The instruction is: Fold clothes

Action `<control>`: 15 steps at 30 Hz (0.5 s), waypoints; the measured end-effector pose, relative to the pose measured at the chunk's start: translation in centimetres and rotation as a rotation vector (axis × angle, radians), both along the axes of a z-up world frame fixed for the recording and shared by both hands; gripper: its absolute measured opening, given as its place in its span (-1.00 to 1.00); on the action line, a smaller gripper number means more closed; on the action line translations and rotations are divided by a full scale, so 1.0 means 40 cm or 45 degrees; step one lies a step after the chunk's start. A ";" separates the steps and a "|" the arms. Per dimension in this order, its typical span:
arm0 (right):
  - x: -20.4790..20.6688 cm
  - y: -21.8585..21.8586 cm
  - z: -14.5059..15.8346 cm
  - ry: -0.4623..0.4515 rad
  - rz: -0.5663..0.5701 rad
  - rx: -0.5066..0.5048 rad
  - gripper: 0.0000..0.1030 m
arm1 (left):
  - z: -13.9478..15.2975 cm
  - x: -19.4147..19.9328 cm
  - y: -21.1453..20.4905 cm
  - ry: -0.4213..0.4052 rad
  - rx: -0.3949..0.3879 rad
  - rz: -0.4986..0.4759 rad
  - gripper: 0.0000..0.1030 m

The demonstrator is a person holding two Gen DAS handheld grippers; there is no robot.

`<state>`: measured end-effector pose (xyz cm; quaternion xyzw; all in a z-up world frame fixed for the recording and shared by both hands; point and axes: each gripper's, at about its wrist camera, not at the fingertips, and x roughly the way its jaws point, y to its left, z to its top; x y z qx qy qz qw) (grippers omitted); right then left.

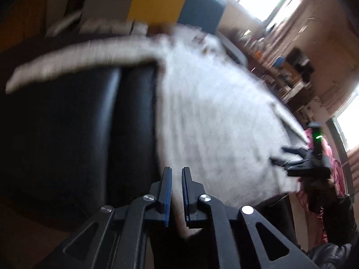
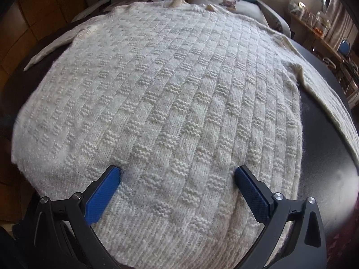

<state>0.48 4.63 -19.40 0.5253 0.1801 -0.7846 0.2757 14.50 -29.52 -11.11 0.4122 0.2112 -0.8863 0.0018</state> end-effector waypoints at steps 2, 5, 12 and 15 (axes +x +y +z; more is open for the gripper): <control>-0.015 -0.021 0.021 0.049 0.020 0.029 1.00 | 0.033 -0.030 -0.005 0.093 0.007 -0.012 -0.70; -0.029 -0.056 0.059 0.094 0.044 0.002 1.00 | 0.036 -0.118 0.024 0.134 -0.031 -0.053 -0.68; -0.155 -0.087 -0.014 0.039 -0.055 0.039 1.00 | -0.146 -0.268 0.036 -0.134 -0.087 -0.041 -0.72; -0.171 -0.041 -0.037 0.015 -0.069 -0.055 1.00 | -0.160 -0.221 0.013 -0.113 0.001 -0.032 -0.72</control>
